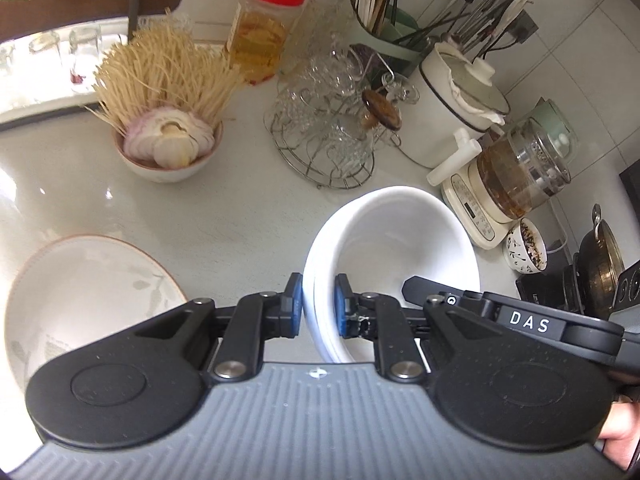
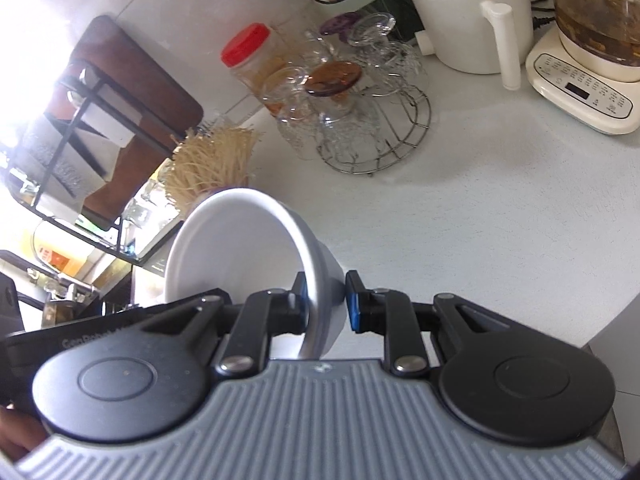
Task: Organize plates and bowls
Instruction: 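Carry the nested bowls with both grippers over the stacked plates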
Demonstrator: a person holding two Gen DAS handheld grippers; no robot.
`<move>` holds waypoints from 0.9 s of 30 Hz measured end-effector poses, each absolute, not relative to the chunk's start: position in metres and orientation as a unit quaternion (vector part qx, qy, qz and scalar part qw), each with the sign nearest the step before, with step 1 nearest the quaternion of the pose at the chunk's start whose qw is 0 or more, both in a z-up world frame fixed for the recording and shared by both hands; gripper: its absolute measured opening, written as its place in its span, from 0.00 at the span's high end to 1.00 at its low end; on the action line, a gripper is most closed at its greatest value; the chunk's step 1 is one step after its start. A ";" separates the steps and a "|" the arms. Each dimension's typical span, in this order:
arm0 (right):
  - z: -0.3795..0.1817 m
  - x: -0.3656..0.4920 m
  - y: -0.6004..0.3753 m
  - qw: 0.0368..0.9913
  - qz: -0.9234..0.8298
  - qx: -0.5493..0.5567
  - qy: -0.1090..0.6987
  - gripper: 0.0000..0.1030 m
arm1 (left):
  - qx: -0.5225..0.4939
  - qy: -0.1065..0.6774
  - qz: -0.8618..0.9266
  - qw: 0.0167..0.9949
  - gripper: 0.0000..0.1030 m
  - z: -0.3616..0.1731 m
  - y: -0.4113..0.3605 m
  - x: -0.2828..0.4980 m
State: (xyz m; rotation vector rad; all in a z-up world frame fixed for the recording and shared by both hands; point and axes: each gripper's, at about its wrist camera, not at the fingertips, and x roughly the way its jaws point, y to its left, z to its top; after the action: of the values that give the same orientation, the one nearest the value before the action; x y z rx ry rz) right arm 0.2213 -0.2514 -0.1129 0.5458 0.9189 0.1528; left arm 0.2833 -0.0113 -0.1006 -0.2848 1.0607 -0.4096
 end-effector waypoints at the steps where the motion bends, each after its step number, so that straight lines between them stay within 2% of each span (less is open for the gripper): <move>1: -0.111 0.220 -0.248 0.860 0.072 0.257 0.436 0.79 | -0.134 0.499 -0.194 0.834 0.82 -0.099 -0.008 0.282; 19: -0.086 0.205 -0.155 0.872 0.110 0.255 0.403 0.79 | -0.131 0.469 -0.169 0.857 0.82 -0.061 0.092 0.254; 27: -0.091 0.215 -0.108 0.866 0.140 0.241 0.414 0.79 | -0.141 0.474 -0.134 0.859 0.82 -0.068 0.144 0.245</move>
State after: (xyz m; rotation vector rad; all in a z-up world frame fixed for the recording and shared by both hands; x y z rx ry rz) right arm 0.2152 -0.1078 -0.0912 0.5046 0.8680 0.2932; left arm 0.2449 0.1441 -0.0678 -0.2964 0.9947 -0.2814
